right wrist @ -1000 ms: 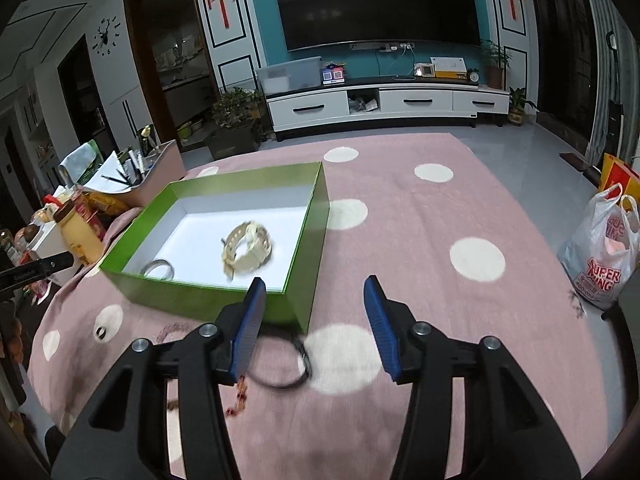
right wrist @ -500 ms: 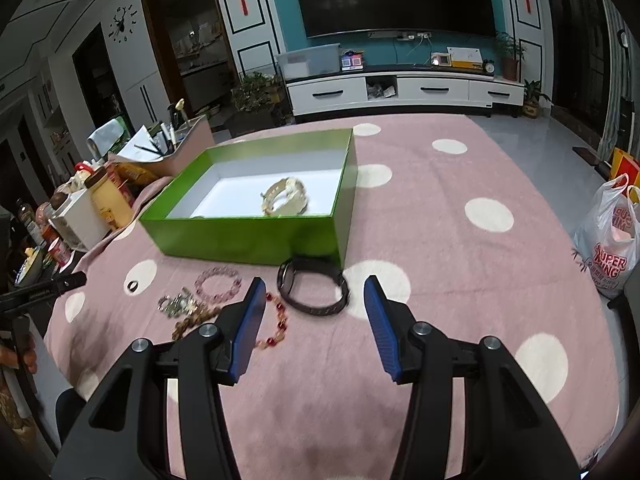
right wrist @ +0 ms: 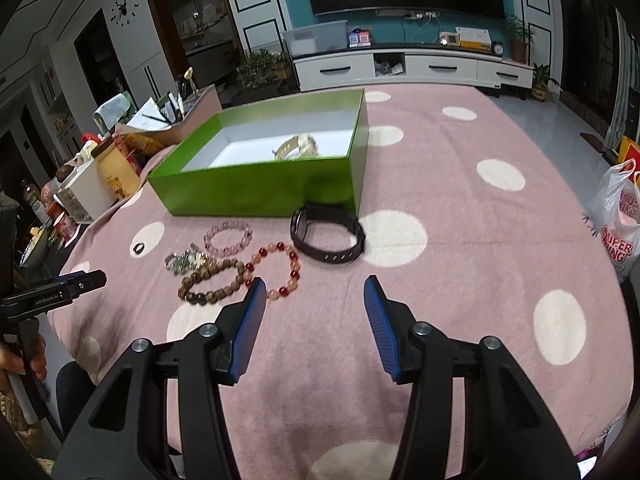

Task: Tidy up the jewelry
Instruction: 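Grasp the red bead bracelet with the right tool while the left tool grasps the small dark ring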

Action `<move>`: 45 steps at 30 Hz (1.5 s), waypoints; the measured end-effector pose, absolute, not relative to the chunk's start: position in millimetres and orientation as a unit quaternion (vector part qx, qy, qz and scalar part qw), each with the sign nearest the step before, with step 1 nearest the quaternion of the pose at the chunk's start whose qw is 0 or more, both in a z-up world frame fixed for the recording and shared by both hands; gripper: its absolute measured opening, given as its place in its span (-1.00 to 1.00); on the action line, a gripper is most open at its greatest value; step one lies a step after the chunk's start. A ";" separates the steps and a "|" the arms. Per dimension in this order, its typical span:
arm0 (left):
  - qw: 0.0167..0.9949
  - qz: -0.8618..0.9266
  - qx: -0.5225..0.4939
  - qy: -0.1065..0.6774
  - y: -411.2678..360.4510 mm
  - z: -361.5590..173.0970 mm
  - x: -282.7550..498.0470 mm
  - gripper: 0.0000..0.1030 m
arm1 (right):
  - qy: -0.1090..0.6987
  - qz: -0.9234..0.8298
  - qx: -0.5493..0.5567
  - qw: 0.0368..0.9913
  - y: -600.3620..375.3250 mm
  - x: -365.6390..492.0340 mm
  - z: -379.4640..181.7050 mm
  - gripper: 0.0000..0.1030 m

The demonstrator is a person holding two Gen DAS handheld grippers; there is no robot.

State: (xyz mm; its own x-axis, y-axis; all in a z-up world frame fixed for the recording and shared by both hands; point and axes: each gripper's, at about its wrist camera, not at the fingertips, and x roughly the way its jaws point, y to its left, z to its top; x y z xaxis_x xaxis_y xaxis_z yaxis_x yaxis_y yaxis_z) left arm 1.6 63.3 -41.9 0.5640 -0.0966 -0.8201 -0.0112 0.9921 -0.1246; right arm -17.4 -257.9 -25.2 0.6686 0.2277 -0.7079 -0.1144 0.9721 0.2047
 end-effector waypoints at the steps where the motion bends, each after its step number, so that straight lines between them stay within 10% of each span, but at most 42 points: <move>1: 0.882 -0.026 -0.058 0.467 62.3 -43.4 1.5 0.41 | 0.399 0.096 0.071 0.909 -256.2 -16.4 -27.2 0.00; 29: 0.891 -0.011 -0.056 0.451 73.8 -69.0 57.3 0.14 | 0.440 0.098 0.038 0.892 -223.8 38.2 -68.8 -0.34; 37: 0.895 -0.012 -0.042 0.445 74.4 -77.8 69.1 -0.10 | 0.430 0.084 -0.020 0.899 -206.7 44.6 -73.0 -0.87; 45: 0.901 -0.032 -0.013 0.433 62.9 -80.7 73.8 -0.63 | 0.416 0.096 -0.018 0.904 -204.6 42.0 -65.0 -0.87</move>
